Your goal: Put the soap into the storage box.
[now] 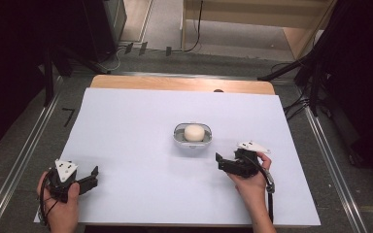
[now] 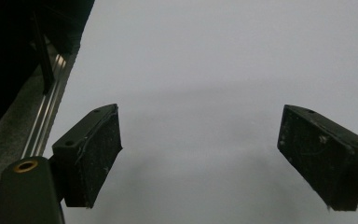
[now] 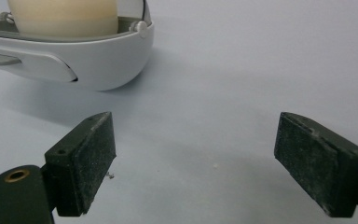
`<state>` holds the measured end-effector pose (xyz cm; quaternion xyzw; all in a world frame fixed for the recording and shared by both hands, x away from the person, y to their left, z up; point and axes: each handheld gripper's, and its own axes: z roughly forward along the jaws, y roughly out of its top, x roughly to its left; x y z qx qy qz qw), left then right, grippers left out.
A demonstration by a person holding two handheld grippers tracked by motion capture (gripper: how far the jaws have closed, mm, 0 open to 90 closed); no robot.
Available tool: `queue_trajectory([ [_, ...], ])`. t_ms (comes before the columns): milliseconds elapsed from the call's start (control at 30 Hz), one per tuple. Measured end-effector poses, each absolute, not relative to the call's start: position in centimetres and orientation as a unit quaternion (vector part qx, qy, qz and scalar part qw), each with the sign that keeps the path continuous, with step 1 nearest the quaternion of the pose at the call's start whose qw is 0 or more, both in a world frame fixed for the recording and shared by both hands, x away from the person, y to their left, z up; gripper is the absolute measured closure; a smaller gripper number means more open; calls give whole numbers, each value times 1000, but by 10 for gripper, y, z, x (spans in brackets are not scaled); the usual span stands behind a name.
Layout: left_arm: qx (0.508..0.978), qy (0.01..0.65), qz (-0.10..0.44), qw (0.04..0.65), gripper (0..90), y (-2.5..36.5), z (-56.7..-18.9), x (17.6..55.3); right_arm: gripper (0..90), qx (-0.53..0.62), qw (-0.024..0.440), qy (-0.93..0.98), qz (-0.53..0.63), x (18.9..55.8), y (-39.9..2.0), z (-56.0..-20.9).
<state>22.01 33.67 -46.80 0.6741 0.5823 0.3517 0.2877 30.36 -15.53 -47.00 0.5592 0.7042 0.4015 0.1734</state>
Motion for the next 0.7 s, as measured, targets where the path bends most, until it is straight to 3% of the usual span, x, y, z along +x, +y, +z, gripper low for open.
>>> queue_trajectory([
  [700,674,582,353,287,144,336,-468,220,89,571,188,691,401,294,-194,-477],
])
